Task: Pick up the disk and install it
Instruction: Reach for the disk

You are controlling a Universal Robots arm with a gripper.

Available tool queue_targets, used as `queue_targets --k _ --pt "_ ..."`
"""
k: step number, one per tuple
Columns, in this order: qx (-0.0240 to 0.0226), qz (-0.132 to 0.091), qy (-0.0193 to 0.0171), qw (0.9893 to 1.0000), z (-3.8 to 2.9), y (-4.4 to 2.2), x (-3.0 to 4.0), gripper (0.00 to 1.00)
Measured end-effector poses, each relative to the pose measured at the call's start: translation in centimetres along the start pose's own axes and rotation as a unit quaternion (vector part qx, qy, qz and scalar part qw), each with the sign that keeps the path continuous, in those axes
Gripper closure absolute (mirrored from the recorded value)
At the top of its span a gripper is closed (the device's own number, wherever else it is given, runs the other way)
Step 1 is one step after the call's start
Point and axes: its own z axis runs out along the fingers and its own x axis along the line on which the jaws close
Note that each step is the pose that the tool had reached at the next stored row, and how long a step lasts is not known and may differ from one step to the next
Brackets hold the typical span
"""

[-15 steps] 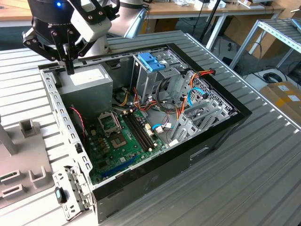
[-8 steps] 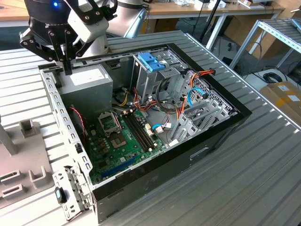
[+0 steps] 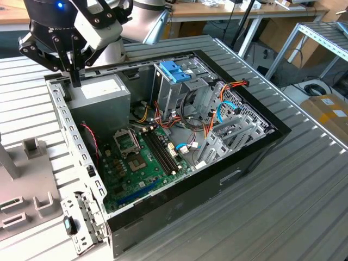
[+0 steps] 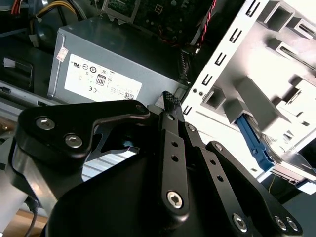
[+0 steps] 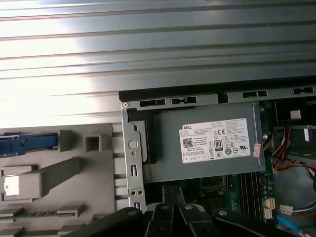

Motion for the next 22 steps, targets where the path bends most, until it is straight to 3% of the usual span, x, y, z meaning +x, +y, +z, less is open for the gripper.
queue_targets --k 22 --pt "0.0000 0.000 0.0000 1.0000 -0.04 -0.09 1.22 0.90"
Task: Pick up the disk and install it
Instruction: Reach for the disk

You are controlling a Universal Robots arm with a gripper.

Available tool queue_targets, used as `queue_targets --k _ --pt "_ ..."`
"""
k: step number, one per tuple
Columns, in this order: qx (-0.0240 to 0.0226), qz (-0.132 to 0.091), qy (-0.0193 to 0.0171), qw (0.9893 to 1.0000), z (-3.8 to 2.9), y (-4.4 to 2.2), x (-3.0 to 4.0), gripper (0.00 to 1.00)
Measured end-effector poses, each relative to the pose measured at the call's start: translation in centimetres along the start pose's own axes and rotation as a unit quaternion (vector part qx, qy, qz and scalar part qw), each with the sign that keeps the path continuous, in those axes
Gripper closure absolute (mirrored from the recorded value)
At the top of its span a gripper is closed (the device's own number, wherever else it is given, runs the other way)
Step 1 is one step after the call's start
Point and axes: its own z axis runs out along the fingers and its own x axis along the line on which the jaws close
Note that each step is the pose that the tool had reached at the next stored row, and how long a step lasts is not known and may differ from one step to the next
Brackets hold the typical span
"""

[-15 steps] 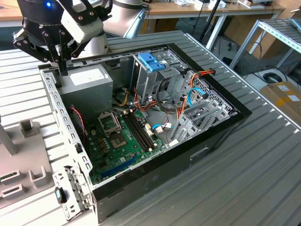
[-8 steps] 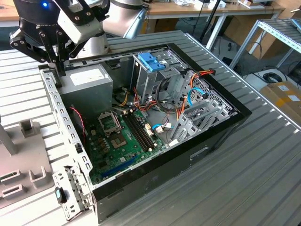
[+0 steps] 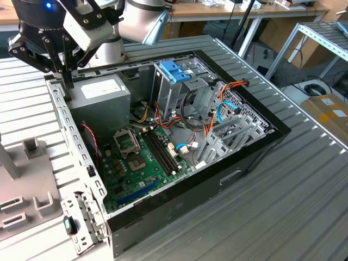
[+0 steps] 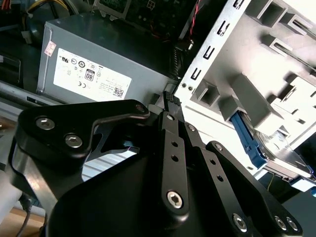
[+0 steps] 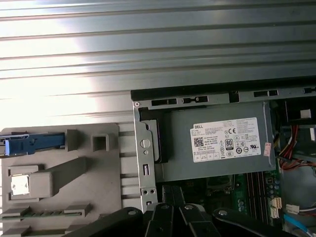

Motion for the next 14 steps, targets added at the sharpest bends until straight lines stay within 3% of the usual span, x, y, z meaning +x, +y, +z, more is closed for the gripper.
queue_targets --k 14 --pt "0.0000 0.000 0.0000 1.0000 -0.02 -0.04 0.59 0.90"
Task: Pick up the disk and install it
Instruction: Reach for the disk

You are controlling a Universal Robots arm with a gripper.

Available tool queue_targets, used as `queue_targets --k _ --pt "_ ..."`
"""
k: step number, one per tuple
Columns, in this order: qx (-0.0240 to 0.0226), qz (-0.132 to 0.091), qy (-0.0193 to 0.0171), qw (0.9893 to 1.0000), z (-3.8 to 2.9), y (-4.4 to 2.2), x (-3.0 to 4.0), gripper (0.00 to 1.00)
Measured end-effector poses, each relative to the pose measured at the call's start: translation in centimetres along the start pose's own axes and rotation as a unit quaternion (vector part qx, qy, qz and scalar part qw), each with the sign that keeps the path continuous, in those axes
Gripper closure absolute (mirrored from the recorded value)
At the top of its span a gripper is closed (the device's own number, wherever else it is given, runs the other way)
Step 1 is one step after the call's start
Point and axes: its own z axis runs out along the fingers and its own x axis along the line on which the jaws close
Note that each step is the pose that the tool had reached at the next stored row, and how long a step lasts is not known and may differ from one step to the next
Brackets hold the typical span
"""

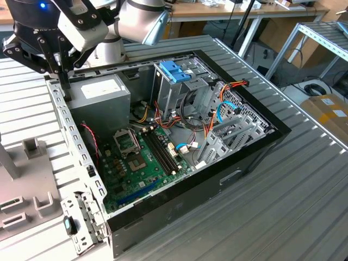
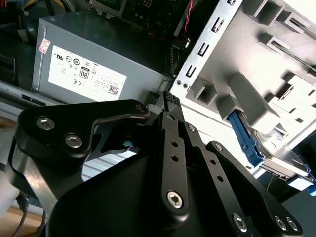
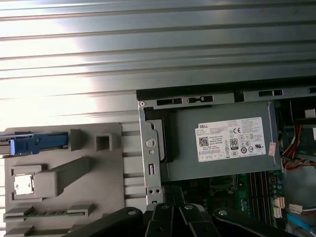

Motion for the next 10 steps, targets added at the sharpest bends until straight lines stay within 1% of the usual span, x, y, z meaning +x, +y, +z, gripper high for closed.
queue_targets --k 10 --pt "0.0000 0.000 0.0000 1.0000 -0.01 -0.03 0.44 0.90"
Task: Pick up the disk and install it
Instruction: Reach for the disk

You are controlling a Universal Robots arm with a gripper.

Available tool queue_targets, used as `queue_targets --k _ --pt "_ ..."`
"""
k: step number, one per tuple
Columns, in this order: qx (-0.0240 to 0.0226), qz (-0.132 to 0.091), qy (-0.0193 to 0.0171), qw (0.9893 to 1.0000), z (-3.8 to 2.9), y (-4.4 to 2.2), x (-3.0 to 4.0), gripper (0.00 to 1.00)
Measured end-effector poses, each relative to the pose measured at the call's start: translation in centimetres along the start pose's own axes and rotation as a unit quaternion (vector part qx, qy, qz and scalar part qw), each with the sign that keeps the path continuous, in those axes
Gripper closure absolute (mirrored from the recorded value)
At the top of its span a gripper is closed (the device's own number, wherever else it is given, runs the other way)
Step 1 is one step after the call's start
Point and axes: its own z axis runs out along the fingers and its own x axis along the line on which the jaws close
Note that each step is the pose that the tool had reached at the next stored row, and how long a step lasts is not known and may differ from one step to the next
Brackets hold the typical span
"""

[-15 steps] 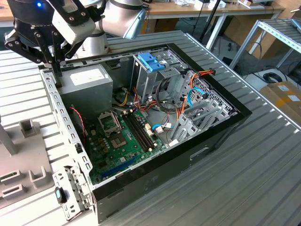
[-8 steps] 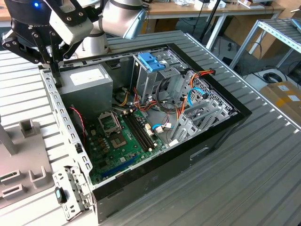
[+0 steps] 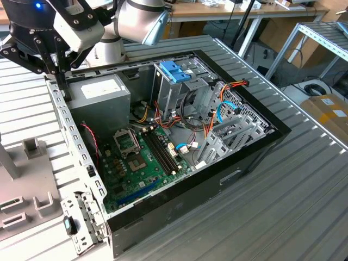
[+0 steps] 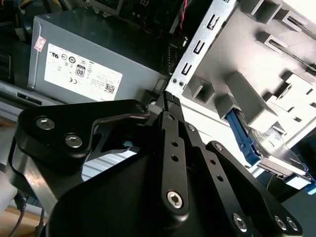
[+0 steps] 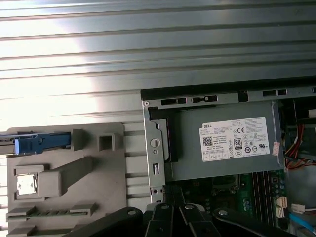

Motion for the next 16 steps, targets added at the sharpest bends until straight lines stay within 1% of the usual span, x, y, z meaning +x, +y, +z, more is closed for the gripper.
queue_targets --k 16 --pt "0.0000 0.000 0.0000 1.0000 -0.02 -0.05 0.62 0.90"
